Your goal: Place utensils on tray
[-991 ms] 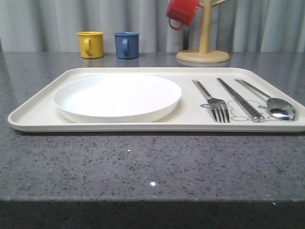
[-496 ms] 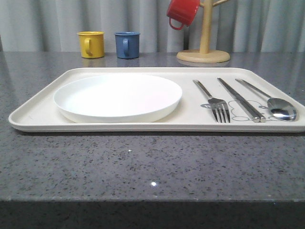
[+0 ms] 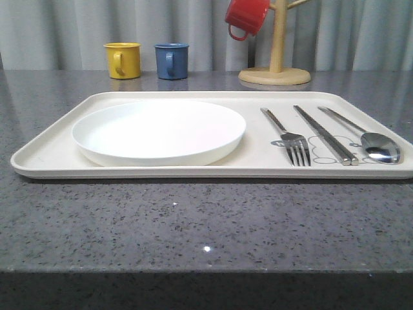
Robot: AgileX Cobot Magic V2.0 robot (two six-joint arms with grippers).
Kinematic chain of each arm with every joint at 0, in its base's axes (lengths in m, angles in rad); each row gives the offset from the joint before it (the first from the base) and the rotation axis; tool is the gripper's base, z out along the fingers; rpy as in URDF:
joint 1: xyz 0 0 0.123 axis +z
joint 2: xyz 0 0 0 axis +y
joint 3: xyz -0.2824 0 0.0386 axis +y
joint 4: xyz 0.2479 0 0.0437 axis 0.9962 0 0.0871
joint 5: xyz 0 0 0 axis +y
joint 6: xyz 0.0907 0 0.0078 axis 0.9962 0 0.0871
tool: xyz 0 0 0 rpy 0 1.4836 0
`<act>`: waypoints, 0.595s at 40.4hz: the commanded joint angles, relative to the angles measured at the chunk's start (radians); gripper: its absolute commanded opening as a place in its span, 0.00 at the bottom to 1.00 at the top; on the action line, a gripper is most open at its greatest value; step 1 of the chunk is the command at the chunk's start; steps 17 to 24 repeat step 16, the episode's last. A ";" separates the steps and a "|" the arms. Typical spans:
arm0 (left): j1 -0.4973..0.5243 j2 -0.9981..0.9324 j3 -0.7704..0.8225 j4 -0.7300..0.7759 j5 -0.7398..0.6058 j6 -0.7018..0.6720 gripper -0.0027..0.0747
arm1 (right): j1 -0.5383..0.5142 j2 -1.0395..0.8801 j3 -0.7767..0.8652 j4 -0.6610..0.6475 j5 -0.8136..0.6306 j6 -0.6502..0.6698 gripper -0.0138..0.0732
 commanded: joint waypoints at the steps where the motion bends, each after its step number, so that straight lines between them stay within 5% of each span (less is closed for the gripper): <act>1: 0.003 -0.020 0.020 0.000 -0.088 -0.007 0.01 | -0.004 -0.017 0.002 0.001 -0.102 -0.007 0.08; 24: 0.003 -0.020 0.020 0.000 -0.088 -0.007 0.01 | -0.004 -0.017 0.002 0.001 -0.127 -0.007 0.08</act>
